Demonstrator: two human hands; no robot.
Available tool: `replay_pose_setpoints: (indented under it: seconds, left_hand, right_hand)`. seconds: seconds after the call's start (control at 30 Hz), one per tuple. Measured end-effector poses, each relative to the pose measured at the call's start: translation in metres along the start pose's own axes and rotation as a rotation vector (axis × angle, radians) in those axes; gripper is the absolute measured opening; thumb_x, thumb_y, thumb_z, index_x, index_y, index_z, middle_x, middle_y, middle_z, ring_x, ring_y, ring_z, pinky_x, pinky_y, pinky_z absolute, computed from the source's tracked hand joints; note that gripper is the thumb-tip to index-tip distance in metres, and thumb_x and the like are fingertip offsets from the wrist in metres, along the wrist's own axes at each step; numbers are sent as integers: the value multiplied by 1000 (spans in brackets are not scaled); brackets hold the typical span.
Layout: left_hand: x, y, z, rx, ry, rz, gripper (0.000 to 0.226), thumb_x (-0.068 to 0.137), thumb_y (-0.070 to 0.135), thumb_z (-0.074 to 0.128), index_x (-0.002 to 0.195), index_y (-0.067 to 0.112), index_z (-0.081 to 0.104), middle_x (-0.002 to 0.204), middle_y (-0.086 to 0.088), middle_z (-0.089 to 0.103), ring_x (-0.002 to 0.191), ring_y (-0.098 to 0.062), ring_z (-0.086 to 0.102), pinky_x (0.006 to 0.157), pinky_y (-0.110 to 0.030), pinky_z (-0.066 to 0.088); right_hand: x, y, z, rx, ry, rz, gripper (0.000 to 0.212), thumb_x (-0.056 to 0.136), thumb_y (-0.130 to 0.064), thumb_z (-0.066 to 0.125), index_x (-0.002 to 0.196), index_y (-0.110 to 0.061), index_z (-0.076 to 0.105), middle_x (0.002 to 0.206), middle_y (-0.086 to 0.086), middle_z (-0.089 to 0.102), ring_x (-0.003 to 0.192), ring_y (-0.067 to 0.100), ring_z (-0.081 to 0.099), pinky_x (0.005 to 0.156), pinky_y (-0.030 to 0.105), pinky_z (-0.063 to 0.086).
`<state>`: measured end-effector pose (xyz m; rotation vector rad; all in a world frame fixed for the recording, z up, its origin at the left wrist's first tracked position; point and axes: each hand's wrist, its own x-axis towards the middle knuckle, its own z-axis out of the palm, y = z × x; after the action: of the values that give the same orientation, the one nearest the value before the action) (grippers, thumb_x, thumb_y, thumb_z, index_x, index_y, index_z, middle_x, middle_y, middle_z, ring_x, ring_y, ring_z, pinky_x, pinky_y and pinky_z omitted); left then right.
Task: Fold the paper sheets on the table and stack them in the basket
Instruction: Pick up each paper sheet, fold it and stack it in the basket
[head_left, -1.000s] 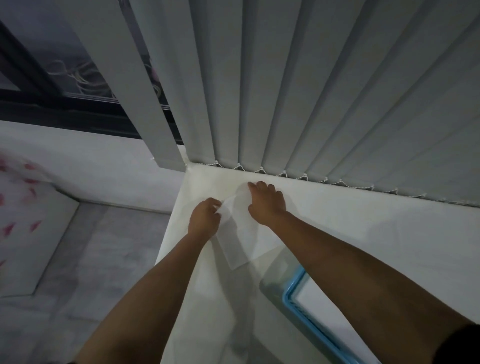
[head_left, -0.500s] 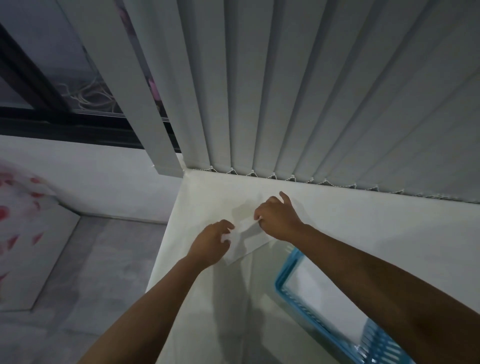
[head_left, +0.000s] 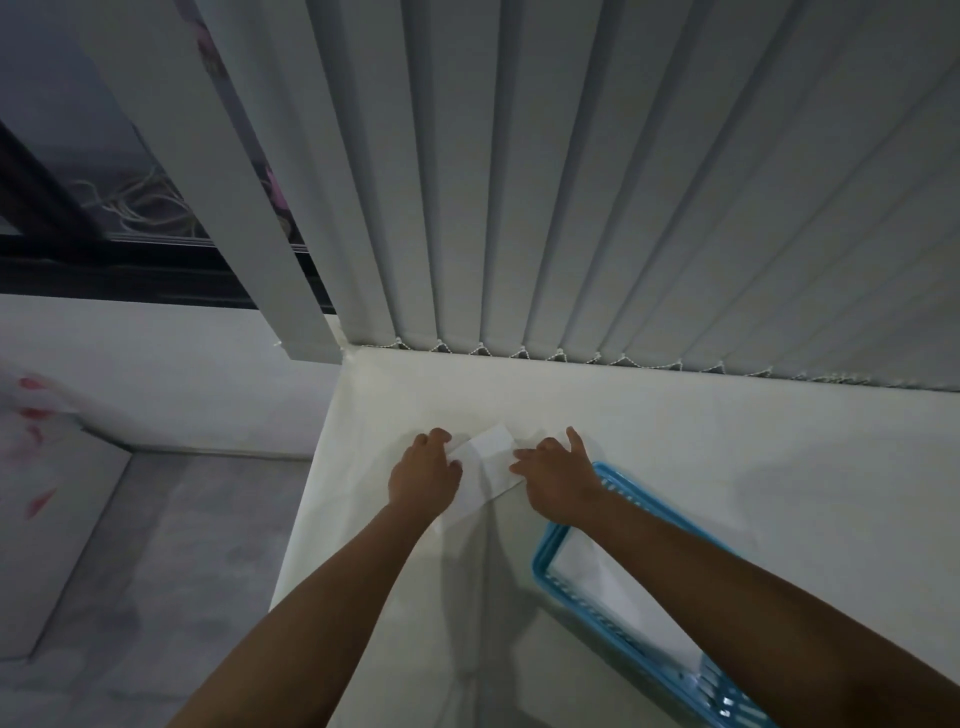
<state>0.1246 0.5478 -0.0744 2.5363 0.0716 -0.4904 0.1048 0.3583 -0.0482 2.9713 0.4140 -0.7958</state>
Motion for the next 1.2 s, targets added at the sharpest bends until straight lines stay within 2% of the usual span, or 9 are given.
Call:
replay_pose_setpoints:
  seconds: [0.13,0.27,0.4,0.57,0.7,0.8,0.9,1.0,1.2]
  left_hand:
    - [16,5,-7,97,-64,-38,36,89,35,51,123,23,48,115,-5,65,113,-27,57,92,-37,46]
    - [20,8,-13,145,-106,-50,18,89,33,52,99,23,62,111,-3,66,109,-24,57,83,-31,43]
    - [13,9,-19,15,-73,-65,14,86,28,57,94,18,63,104,-5,66,100,-26,60,75,-27,41]
    - [-11,28,-30,-544,51,-126,10,82,15,67,82,14,57,80,-6,63,73,-24,59,68,-29,47]
    - [-49,50,-29,-1224,65,-250,9,85,5,64,87,7,56,93,-15,66,82,-24,65,81,-33,57]
    - [-79,63,-18,-1393,66,-251,10,88,7,62,96,4,58,102,-15,69,94,-27,67,91,-37,54]
    - [-105,71,0,-1434,44,-283,14,89,10,63,101,4,60,104,-14,69,95,-25,66,93,-36,53]
    - [-123,79,13,-1419,20,-289,12,91,15,61,99,7,63,104,-9,70,93,-20,67,87,-30,53]
    - [-137,94,29,-1407,28,-363,21,90,23,63,107,9,65,101,-6,70,95,-19,66,87,-30,52]
  right_hand:
    - [-2,1,0,-13,-38,-7,48,96,-23,35,143,-33,41,156,-11,31,141,20,28,118,55,-5]
    - [-5,0,-4,-20,-31,-10,45,97,-23,35,139,-31,47,155,-9,34,141,21,28,119,55,-2]
    - [-13,-7,-4,189,153,36,39,96,-24,40,130,-32,55,145,-11,47,136,17,35,119,44,7]
    - [-46,-26,1,623,497,165,20,93,-27,51,103,-22,68,105,-4,70,99,19,57,88,36,44]
    - [-77,-50,1,1014,434,282,26,92,-41,55,82,-19,65,78,-6,65,79,14,60,73,31,46]
    - [-89,-54,-3,1461,323,420,31,90,-48,56,80,-19,64,79,-3,65,77,16,60,73,30,47]
    - [-101,-47,-3,1772,376,494,24,89,-31,64,78,-10,58,68,3,58,63,15,53,63,27,46]
    - [-119,-33,0,1777,456,510,21,89,-18,65,75,-7,53,61,4,50,55,14,47,58,27,43]
    - [-168,-5,29,1602,496,526,27,87,-15,66,66,-7,52,57,5,52,48,13,46,54,25,40]
